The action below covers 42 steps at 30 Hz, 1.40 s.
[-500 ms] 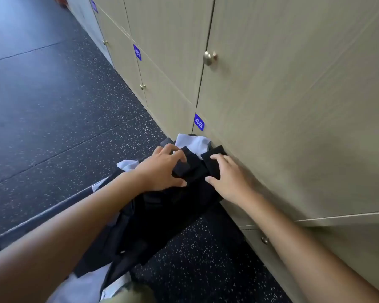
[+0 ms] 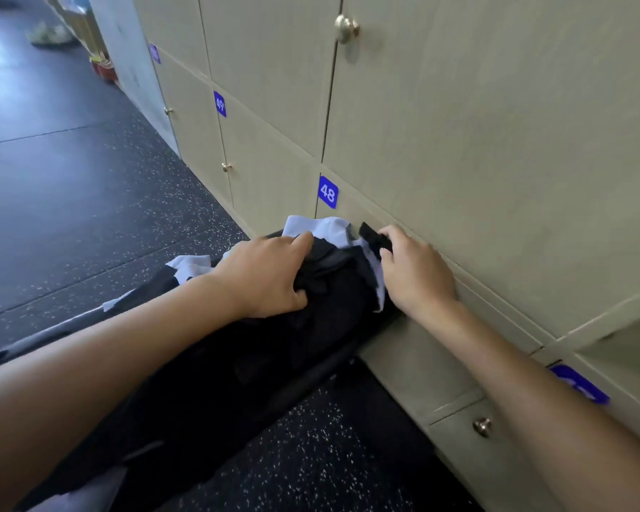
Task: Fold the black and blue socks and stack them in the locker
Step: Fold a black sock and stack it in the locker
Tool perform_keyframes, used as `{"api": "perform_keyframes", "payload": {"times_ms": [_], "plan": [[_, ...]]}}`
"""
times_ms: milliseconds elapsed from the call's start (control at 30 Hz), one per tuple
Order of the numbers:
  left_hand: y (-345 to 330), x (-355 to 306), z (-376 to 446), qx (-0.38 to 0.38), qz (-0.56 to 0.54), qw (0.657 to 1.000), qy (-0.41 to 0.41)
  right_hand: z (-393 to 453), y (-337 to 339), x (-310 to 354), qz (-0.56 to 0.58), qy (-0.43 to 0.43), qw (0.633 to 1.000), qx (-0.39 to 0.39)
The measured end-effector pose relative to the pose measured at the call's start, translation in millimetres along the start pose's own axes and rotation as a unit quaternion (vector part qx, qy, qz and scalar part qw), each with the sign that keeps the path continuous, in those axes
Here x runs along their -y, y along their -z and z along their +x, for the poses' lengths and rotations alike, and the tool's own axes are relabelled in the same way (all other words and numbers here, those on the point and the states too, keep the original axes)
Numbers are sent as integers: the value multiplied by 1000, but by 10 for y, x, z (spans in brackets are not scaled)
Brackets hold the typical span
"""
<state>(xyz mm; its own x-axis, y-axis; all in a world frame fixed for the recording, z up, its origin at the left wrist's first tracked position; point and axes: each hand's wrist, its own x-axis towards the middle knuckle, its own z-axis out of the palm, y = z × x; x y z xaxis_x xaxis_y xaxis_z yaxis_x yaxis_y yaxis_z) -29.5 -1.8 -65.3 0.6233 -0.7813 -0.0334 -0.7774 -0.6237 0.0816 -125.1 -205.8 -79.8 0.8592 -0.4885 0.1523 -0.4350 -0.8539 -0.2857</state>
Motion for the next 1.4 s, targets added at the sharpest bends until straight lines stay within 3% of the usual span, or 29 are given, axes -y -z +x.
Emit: {"api": "perform_keyframes", "payload": {"times_ms": [200,300,500,667,800,900,967,1067,1167,1267,1400], "plan": [[245,-7,-11,-71,-18,996,44,-488,436,-24,66,-18,992,-107],[505,-100,-144,-117,-22,991,62,-935,661,-43,85,-16,990,-114],[895,-622,-680,-191,-78,978,25,-1654,1113,-197,210,-44,957,-196],[913,-1190,-1113,-189,-197,962,-8,-2130,1453,-525,243,-47,936,-251],[845,-1584,-1288,-179,-284,942,-10,-2336,1694,-935,142,-63,938,-309],[708,-1739,-1276,-162,-347,924,-2,-2311,1796,-1331,-76,-45,927,-365],[569,-1791,-1217,-141,-375,916,4,-2219,1745,-1609,-191,-35,921,-337],[325,-1837,-1101,-110,-403,909,9,-2094,1529,-1890,-240,-65,933,-260],[201,-1872,-1038,-81,-415,906,24,-2088,1348,-1984,-235,-64,951,-189],[172,-1896,-1072,-57,-407,911,24,-2162,1304,-1981,-152,-115,975,-112],[200,-1916,-1219,-62,-408,911,9,-2317,1244,-2070,-112,-97,985,-88]]}}
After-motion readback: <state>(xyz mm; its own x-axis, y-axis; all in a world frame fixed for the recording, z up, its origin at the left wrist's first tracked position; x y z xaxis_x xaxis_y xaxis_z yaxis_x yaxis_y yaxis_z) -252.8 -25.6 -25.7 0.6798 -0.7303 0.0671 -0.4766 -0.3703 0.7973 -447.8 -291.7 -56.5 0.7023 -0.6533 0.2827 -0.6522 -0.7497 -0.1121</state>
